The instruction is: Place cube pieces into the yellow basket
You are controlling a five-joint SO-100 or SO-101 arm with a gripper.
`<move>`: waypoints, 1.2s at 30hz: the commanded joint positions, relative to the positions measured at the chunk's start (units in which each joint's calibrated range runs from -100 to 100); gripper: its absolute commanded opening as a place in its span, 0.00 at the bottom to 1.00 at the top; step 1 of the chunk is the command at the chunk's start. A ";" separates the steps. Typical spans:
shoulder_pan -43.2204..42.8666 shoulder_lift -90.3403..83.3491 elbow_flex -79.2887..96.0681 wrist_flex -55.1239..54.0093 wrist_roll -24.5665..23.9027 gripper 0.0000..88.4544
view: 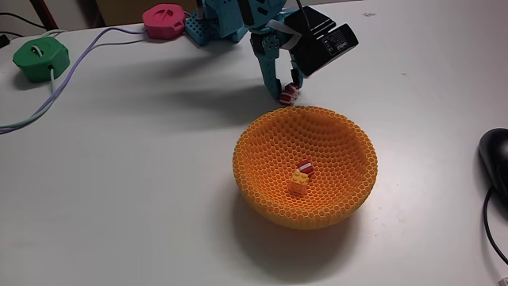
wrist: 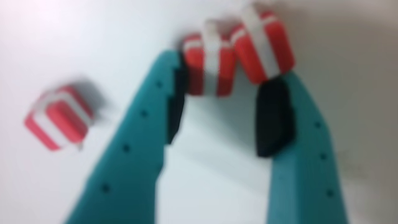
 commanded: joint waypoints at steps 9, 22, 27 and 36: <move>1.90 1.14 -2.98 1.15 6.84 0.30; 1.34 2.47 -2.11 -3.19 10.84 0.29; 1.16 2.75 -1.92 -2.84 11.23 0.29; 1.62 2.85 -1.44 -2.58 10.74 0.18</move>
